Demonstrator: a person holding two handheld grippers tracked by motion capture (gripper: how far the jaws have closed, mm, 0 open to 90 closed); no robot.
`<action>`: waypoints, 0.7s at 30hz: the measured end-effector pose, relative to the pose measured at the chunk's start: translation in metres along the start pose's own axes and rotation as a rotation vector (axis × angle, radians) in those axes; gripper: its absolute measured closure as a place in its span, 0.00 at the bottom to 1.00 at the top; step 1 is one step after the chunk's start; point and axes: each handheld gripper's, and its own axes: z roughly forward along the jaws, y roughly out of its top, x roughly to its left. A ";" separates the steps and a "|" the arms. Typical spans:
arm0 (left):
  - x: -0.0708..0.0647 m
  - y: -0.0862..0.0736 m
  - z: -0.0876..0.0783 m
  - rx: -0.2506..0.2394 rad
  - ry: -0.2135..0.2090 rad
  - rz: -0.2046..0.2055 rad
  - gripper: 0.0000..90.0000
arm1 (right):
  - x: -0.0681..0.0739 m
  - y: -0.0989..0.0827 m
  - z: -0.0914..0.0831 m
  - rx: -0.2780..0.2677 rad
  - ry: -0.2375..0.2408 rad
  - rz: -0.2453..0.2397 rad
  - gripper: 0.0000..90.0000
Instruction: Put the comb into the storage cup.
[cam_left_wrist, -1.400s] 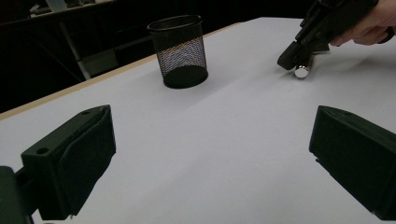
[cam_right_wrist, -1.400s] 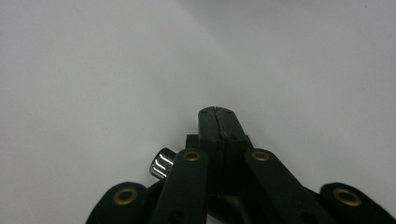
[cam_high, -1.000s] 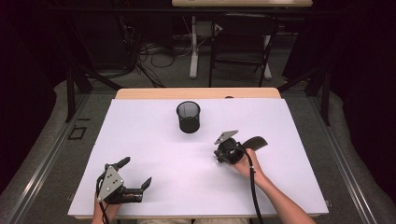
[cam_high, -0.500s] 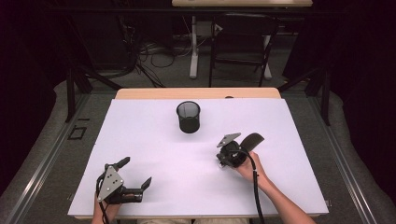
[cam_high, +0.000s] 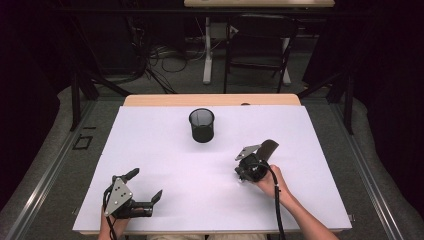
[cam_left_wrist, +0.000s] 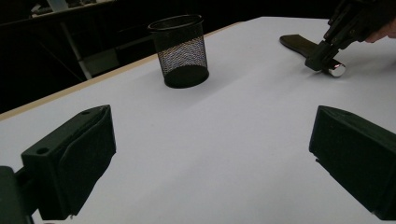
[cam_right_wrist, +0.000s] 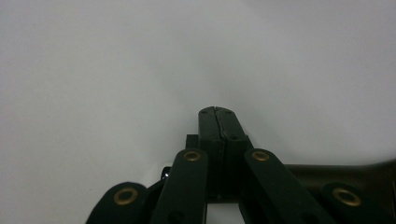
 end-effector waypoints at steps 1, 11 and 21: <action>0.000 0.000 0.000 0.001 -0.001 0.000 0.01 | 0.000 -0.001 -0.001 0.000 0.001 -0.002 1.00; 0.000 0.000 0.000 0.003 0.002 0.001 0.01 | 0.002 -0.007 -0.004 0.020 0.003 -0.002 1.00; 0.000 0.000 0.000 0.002 0.003 0.000 0.01 | 0.001 -0.014 -0.011 0.026 -0.001 0.005 1.00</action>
